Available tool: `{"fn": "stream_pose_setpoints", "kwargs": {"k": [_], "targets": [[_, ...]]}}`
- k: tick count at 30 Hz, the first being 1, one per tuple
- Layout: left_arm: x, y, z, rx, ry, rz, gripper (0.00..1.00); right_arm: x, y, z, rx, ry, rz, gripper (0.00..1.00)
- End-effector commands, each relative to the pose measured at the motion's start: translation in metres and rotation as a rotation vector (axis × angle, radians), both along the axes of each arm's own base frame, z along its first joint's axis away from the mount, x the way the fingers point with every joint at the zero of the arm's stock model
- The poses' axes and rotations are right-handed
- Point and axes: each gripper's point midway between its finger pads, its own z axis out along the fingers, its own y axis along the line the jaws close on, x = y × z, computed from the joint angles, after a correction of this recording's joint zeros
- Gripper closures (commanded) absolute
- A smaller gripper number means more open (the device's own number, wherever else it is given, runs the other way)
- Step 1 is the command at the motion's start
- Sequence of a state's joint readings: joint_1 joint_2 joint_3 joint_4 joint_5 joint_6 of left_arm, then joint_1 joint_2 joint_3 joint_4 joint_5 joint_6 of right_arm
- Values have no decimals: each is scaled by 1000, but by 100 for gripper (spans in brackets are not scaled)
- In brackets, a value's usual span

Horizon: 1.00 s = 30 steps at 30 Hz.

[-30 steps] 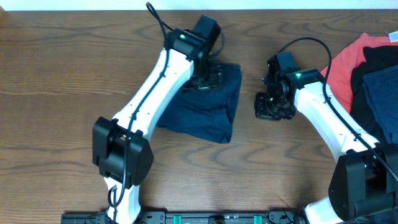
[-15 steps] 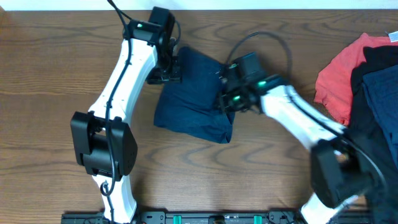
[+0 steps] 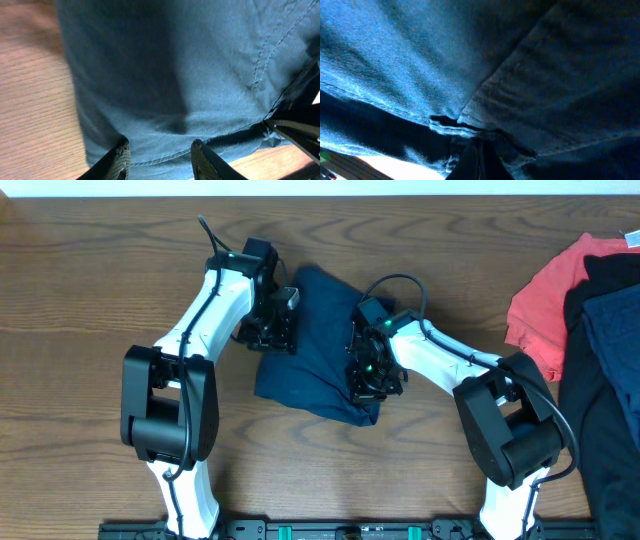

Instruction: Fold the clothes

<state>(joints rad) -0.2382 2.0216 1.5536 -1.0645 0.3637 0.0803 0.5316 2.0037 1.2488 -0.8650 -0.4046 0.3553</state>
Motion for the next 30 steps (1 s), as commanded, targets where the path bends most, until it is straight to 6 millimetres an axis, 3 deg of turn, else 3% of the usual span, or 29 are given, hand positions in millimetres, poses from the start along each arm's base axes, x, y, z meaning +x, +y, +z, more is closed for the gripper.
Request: {"fn": "stream_pose_setpoints", "kwargs": {"k": [1, 5, 8, 11, 15, 20, 23, 26, 30], "targets": [[-4, -3, 0, -28, 13, -16, 58, 13, -30, -13, -129, -44, -26, 99], [-8, 1, -2, -3, 29, -17, 58, 9, -50, -13, -175, -12, -21, 99], [-2, 5, -5, 20, 3, -18, 58, 5, -43, -9, -101, -10, 57, 99], [-7, 6, -2, 25, 31, 19, 58, 16, -33, 7, -25, -84, 107, 99], [-18, 6, 8, 10, 87, 96, 59, 45, -30, 52, 48, -265, 121, 99], [-26, -28, 29, -197, 142, 105, 64, 103, -29, 120, 159, -570, -4, 99], [-31, -34, 29, -195, 157, 102, 66, 138, -25, 147, 225, -708, -101, 99], [-35, -27, 19, -89, 152, 108, 67, 157, -22, 148, 247, -764, -138, 99], [-54, -18, 0, 20, 211, 155, 73, 172, -26, 111, 181, -741, -162, 99]]}}
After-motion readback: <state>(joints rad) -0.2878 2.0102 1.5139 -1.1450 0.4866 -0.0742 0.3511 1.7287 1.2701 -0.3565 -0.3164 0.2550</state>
